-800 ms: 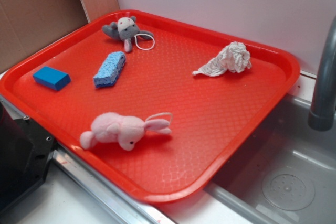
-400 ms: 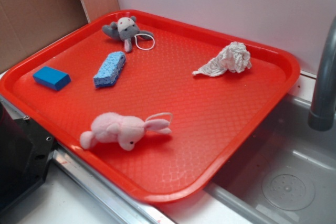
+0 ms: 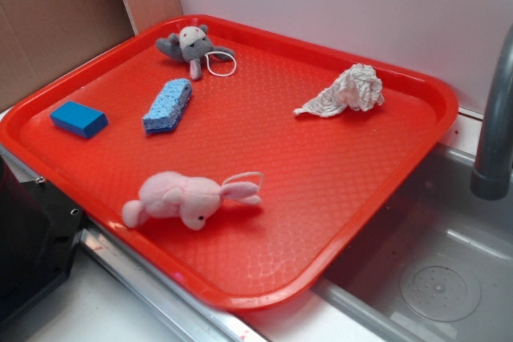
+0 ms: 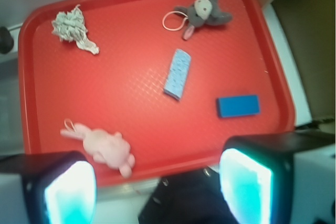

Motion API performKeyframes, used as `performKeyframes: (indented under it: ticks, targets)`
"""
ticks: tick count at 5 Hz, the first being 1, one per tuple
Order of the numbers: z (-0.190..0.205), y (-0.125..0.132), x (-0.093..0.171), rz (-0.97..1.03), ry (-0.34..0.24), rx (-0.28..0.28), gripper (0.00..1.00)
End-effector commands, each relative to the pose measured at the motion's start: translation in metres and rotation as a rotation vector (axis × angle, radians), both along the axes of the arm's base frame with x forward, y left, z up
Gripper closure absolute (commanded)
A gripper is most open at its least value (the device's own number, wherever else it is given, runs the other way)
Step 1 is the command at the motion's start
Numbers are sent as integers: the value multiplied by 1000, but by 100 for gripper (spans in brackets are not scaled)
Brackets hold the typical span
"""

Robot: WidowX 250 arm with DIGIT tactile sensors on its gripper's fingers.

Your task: Grab the white paper.

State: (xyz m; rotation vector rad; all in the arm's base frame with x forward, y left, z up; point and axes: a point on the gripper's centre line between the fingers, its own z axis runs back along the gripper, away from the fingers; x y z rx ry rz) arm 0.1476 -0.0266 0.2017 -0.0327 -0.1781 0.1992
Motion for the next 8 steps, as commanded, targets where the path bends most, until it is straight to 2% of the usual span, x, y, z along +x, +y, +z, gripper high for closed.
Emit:
performKeyframes:
  ticks: [1,2,3,4,6,7,8]
  targets:
    - [-48,-35,70,66,-121,-84,0]
    - [-74,-55,107,78,-113,-63,0]
    - [-91,-64,131,94,-109,-44,0]
    - [-117,-82,167,67,-81,-15,0]
    - [-151,-94,208,28,-13,40,0]
    - [-165,-93,211,26,21,83,100]
    - [-171,-89,207,40,29,96,100]
